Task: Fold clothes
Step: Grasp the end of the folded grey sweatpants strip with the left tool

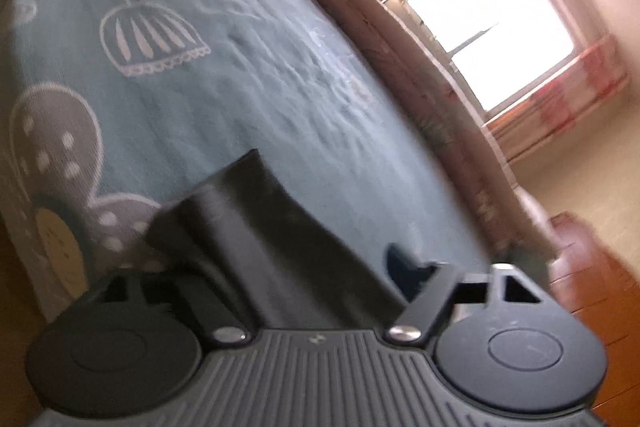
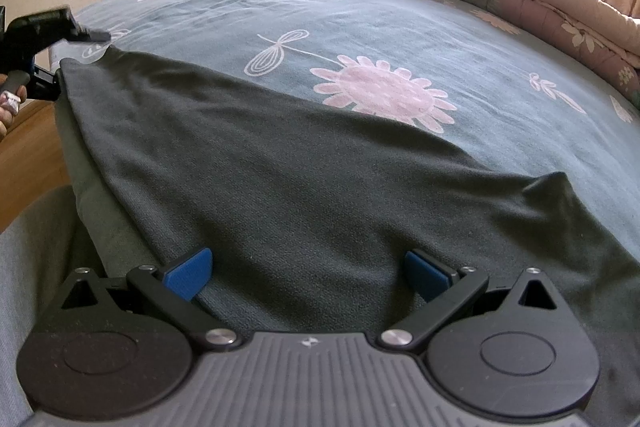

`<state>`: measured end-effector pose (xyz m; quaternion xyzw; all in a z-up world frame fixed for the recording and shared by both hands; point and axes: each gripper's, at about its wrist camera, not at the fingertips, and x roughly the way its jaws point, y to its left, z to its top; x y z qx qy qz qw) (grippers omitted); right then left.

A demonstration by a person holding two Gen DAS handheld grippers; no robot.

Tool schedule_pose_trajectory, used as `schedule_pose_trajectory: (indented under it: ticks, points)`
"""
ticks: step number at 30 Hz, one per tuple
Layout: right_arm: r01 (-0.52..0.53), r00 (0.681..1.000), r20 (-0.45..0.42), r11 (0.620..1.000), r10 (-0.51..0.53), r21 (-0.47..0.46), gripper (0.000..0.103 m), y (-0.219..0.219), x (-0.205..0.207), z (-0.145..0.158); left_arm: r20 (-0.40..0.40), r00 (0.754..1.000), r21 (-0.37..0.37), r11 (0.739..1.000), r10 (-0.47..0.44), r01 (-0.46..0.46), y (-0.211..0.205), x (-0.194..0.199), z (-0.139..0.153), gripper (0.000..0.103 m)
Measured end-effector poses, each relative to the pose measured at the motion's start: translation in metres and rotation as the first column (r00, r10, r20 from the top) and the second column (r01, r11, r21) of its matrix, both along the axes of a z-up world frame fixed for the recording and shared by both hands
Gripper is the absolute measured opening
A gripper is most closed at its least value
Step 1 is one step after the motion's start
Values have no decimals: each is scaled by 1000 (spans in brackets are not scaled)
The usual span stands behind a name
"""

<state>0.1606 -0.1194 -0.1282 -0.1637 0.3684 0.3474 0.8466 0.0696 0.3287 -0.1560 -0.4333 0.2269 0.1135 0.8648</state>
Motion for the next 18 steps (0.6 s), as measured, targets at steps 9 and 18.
schedule_pose_trajectory:
  ticks: [9,18]
  points:
    - [10,1000,7,1000,-10,14,103,-1,0,-1,-136,990,71,997,38,-28,-1,2,8,4]
    - [98,976,-214,942,-28,321,103,20,17,35,-110,983,266,949,-144,169,-20,-16,48,4]
